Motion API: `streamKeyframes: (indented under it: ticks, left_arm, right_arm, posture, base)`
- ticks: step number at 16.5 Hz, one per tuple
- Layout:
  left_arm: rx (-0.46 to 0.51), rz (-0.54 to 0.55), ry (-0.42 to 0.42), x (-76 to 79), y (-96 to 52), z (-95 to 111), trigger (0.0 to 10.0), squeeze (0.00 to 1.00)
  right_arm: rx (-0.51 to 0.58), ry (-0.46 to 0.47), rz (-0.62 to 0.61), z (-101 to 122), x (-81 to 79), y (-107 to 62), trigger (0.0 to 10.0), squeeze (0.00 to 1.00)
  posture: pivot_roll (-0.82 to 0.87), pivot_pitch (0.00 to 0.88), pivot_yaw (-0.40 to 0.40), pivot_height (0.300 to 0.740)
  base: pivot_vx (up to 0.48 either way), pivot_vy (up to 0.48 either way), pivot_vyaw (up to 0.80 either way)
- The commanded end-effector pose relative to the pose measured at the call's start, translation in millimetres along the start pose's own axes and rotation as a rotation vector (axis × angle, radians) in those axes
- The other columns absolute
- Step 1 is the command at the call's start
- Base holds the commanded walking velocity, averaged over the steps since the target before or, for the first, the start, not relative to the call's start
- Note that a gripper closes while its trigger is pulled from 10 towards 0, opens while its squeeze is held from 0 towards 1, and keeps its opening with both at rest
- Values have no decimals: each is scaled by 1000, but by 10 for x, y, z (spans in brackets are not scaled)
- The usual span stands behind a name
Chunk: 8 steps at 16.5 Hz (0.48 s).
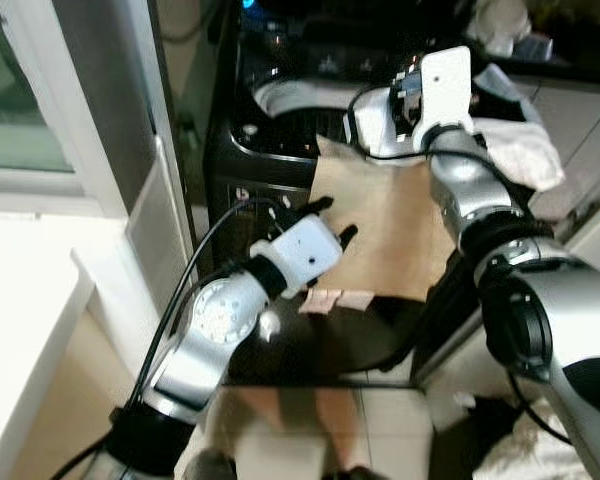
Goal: Clothes washing
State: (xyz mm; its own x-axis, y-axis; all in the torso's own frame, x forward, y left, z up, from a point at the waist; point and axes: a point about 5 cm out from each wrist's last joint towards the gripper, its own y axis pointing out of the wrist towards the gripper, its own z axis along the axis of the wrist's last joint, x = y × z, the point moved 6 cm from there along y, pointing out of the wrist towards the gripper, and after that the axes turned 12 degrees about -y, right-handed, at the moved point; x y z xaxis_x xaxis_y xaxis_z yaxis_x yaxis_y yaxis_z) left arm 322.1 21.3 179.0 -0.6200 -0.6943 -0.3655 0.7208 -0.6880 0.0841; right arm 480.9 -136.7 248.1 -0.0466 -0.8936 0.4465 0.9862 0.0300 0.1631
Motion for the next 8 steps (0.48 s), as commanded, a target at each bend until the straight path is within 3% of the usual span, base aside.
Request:
streamKeyframes:
  ticks: [1,5,8]
  left_arm:
    - [-2,-2,7,18,25,10,10000,0]
    - [13,-26,37,49,48,33,10000,0]
    - [28,2,25,14,65,66,10000,0]
  right_arm:
    - [2,8,-23,-45,29,-21,10000,0]
    - [-77,-9,-18,-350,-10,-112,10000,0]
    - [-103,30,-22,-285,10,-63,10000,0]
  posture:
    - [90,0,-105,740]
    - [62,0,-70,740]
    - [69,0,-69,740]
  base:
    - [0,0,0]
    - [0,0,0]
    - [0,0,0]
